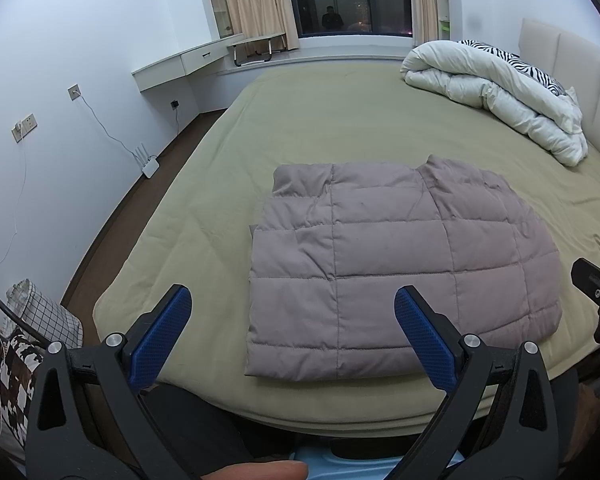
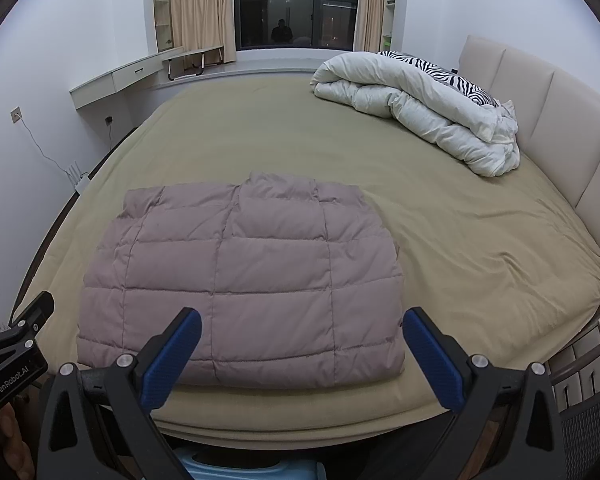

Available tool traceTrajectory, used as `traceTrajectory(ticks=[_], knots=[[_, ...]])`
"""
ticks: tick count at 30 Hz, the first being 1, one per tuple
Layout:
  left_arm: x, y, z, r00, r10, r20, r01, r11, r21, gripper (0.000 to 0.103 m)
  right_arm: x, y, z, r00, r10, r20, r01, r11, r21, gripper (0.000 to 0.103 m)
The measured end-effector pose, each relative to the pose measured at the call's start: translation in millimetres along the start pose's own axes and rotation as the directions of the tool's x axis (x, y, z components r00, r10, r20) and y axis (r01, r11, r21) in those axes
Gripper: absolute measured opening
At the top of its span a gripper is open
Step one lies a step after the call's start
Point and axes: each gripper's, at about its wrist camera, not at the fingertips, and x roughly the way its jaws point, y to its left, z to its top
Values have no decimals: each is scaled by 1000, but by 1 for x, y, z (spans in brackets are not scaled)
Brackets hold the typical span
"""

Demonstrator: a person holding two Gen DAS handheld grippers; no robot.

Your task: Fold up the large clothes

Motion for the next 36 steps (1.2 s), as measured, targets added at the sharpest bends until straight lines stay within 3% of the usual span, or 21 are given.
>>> traceTrajectory(ticks=[36], knots=[[7, 3, 0, 1000, -20, -16, 20, 1000, 6, 103, 10, -1, -10, 1000, 13, -12, -14, 1000, -6, 103]])
